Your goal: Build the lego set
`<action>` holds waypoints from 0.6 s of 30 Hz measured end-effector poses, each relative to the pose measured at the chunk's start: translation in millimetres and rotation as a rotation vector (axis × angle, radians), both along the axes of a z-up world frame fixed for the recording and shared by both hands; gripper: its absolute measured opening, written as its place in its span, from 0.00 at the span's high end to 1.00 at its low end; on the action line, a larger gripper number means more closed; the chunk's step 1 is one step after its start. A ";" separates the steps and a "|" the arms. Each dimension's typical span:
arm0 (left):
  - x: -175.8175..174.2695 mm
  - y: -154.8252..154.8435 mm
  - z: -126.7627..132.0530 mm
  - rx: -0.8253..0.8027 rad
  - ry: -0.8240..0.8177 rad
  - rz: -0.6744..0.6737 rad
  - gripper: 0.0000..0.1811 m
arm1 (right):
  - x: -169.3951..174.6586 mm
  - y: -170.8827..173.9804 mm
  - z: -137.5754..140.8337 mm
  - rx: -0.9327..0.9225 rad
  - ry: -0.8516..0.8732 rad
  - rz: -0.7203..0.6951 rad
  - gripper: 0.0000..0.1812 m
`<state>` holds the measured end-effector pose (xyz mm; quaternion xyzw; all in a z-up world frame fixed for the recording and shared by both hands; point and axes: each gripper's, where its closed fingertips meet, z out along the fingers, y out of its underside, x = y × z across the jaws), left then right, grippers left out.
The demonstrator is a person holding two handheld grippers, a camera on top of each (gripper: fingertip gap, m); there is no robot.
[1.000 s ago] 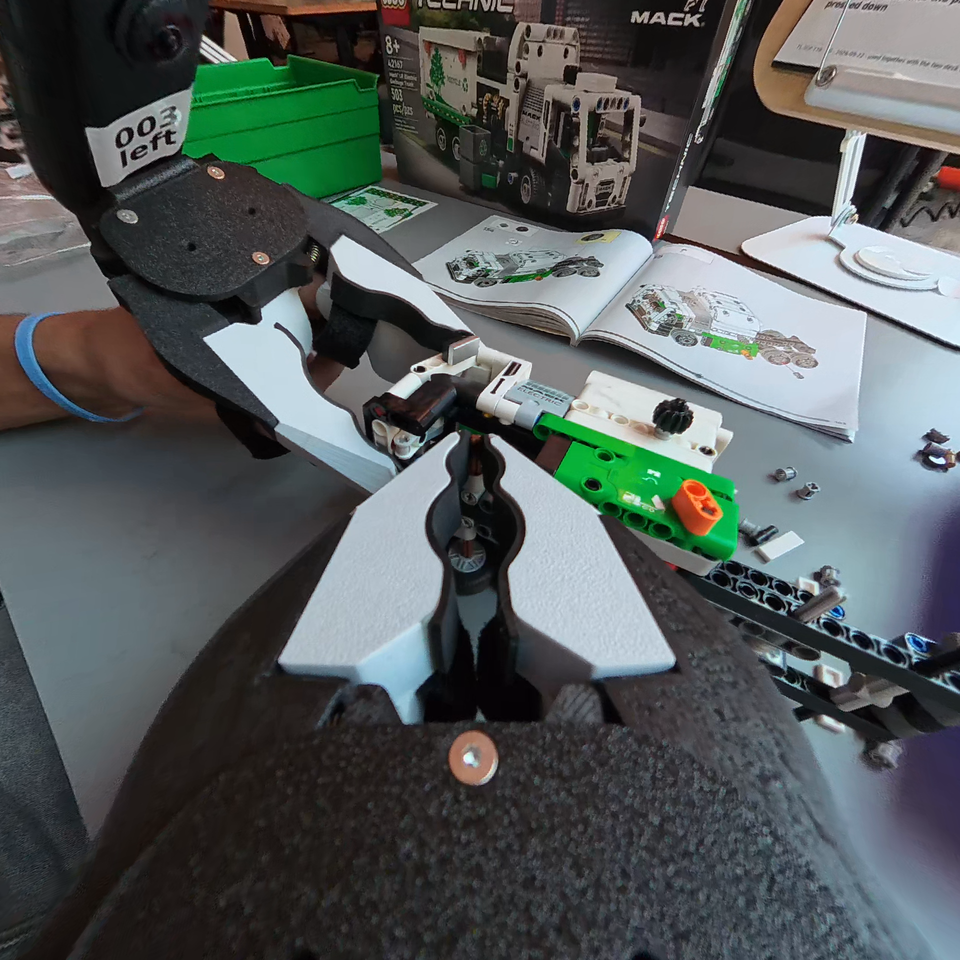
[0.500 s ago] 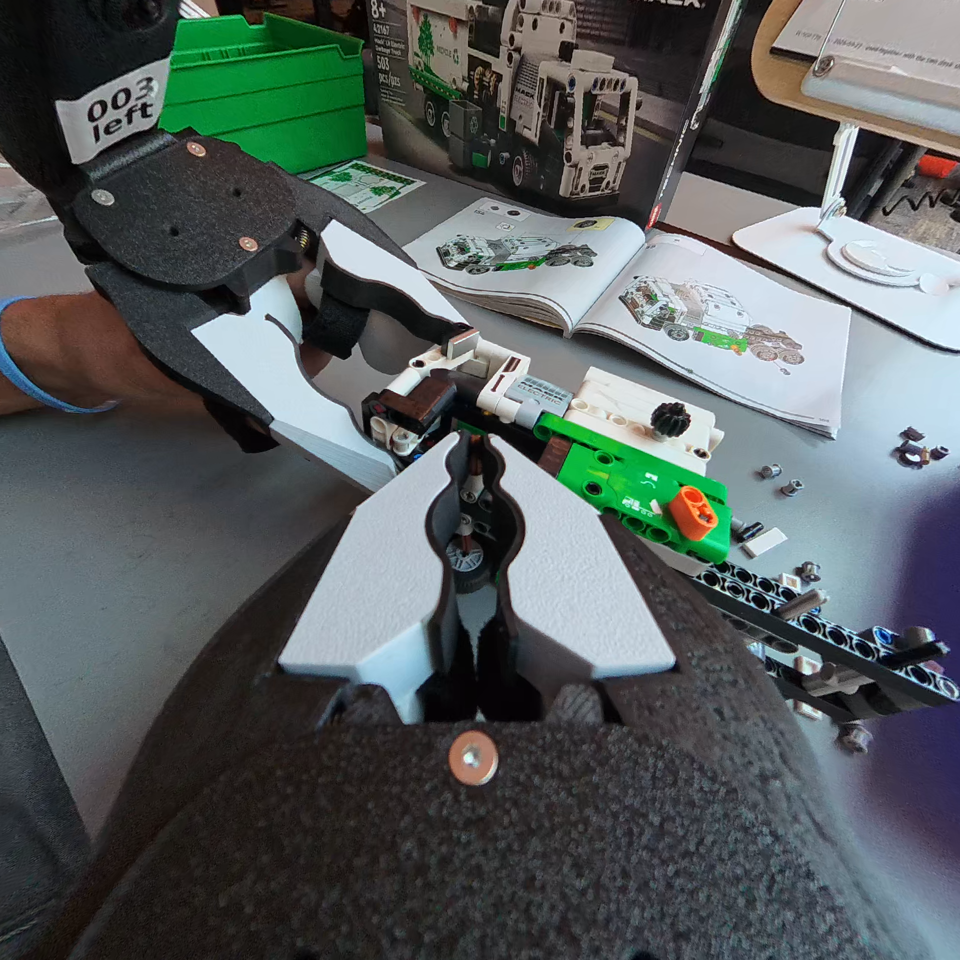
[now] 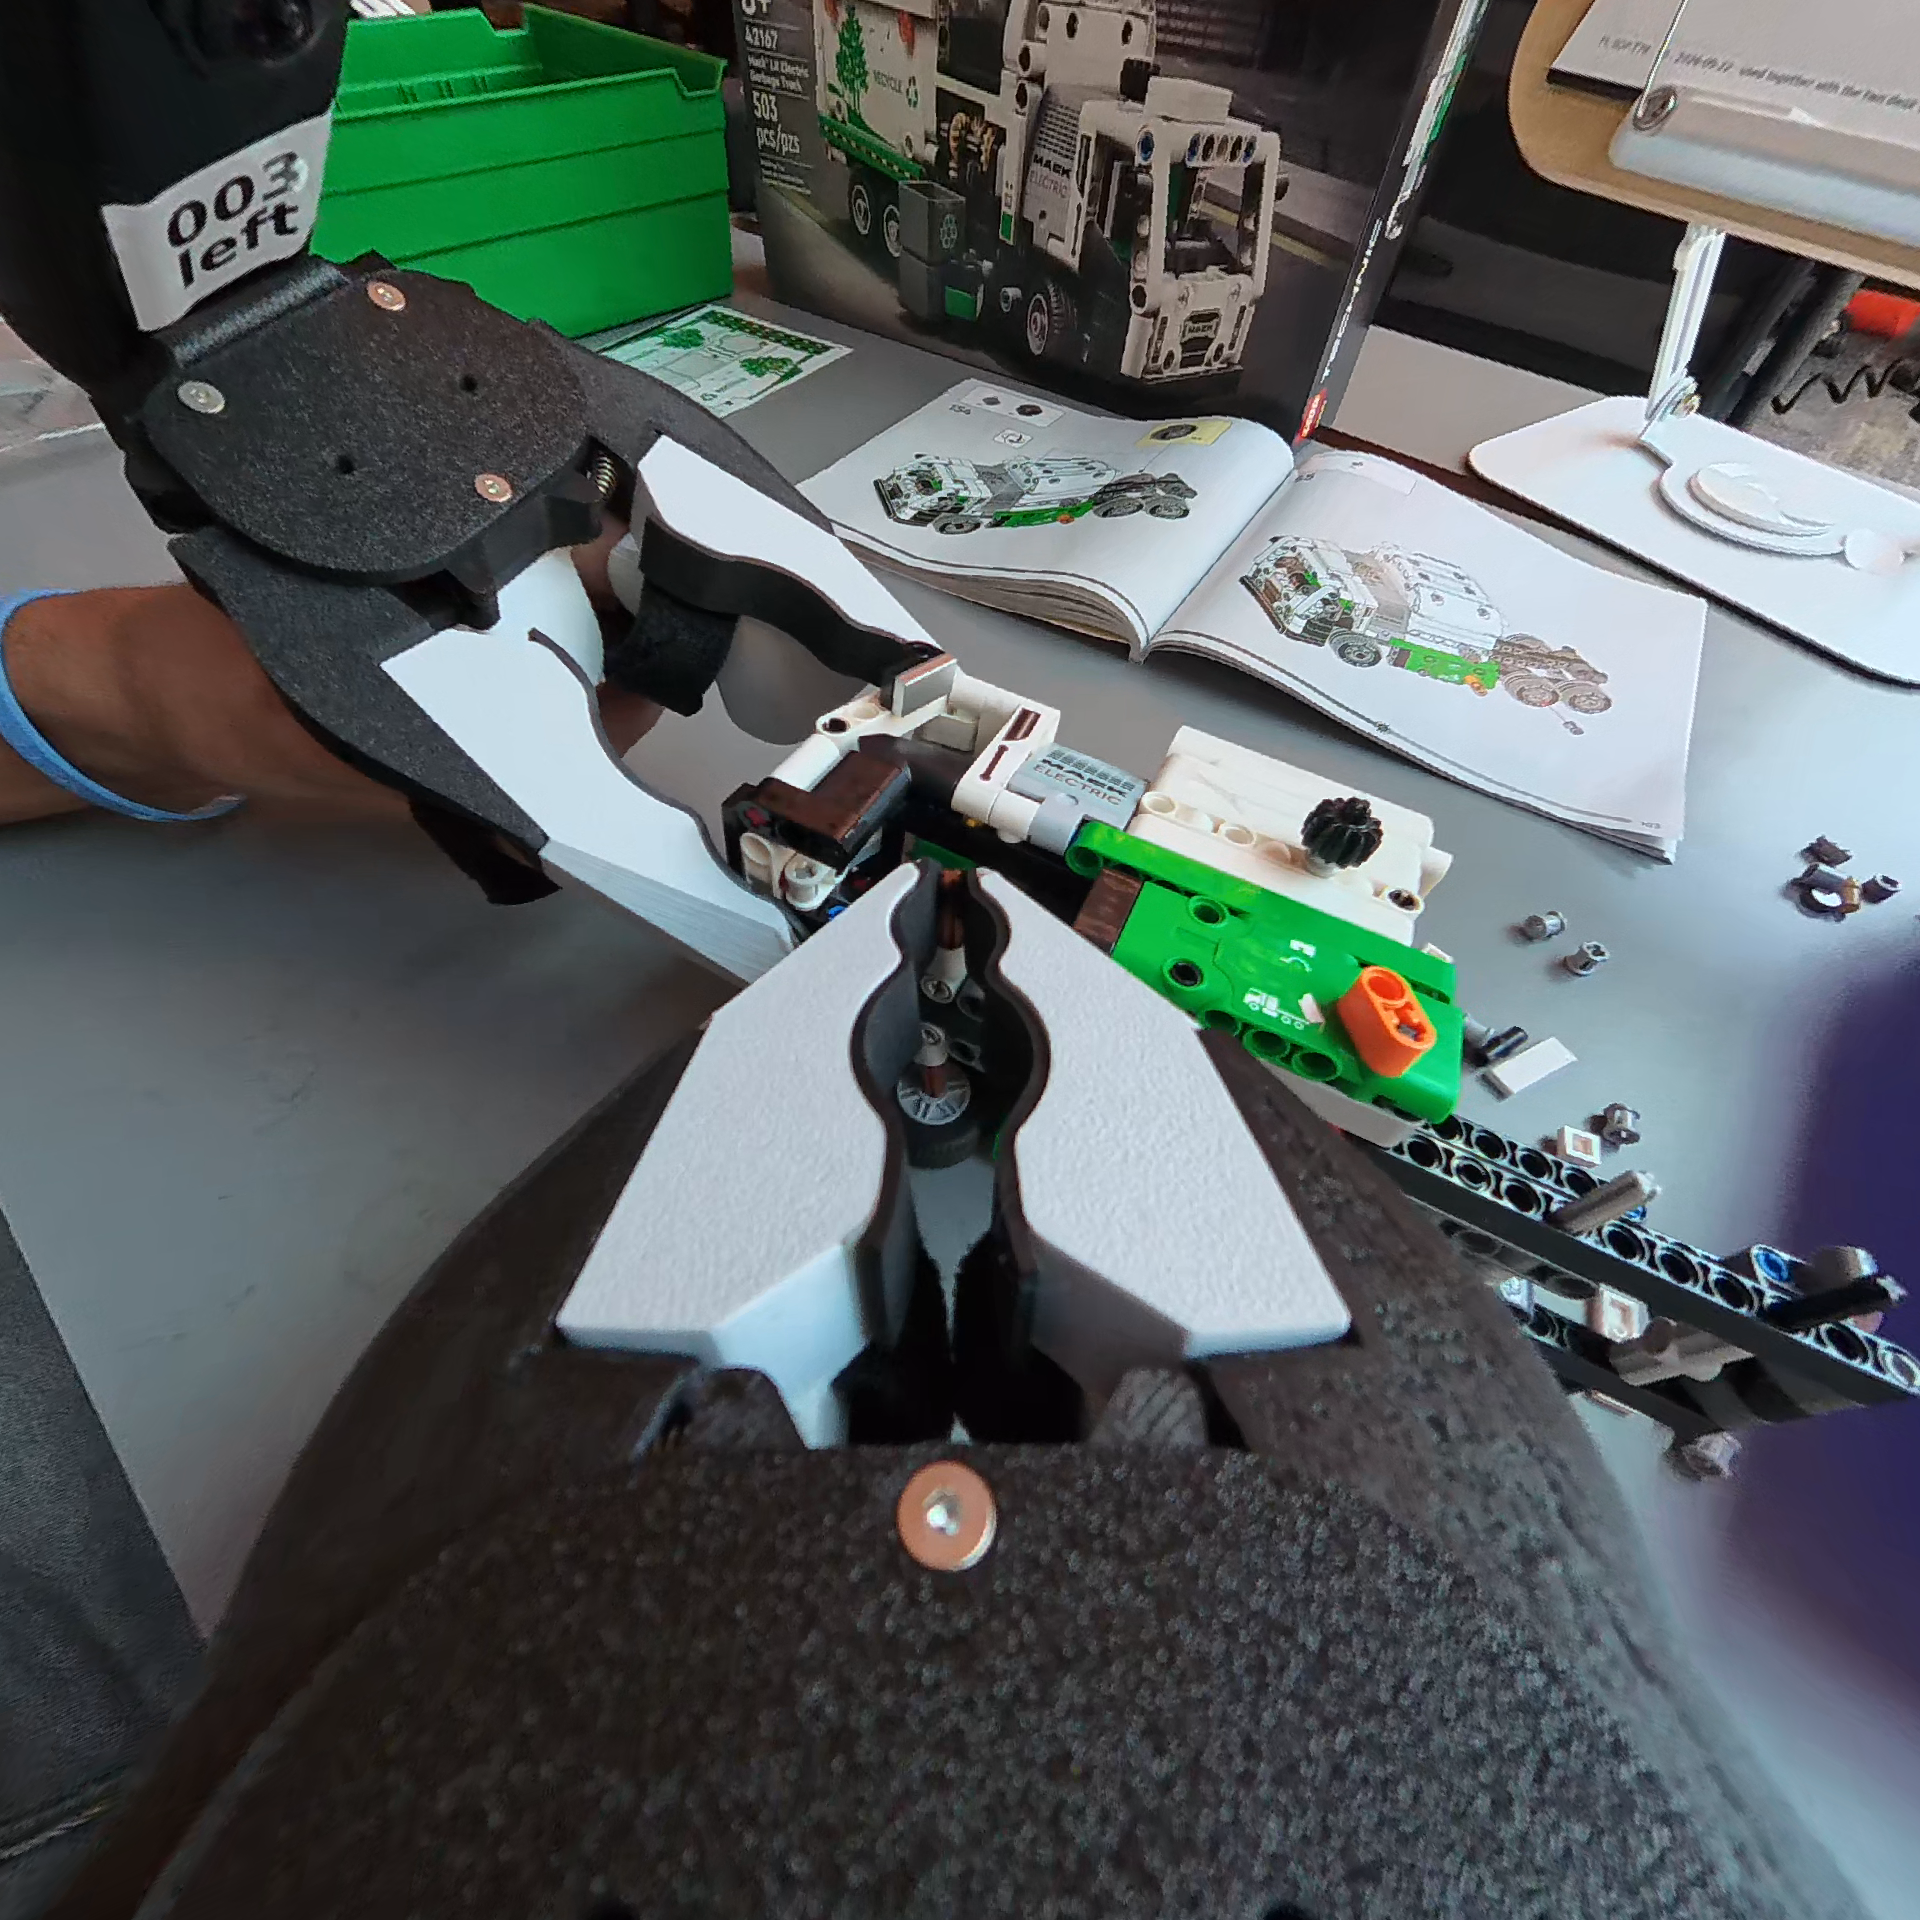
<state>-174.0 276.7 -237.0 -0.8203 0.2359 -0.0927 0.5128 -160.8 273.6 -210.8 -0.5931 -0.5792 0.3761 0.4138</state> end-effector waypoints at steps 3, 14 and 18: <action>1.3 -0.3 0.9 0.010 0.012 -0.001 0.58 | 2.3 -0.1 0.1 -0.021 0.008 0.000 0.98; -0.7 0.5 1.0 0.015 0.027 -0.001 0.58 | 0.0 0.0 -0.1 -0.014 0.004 0.002 0.98; -0.5 0.0 1.0 0.017 0.031 -0.008 0.58 | 0.9 -0.9 -0.2 -0.017 0.007 0.004 0.98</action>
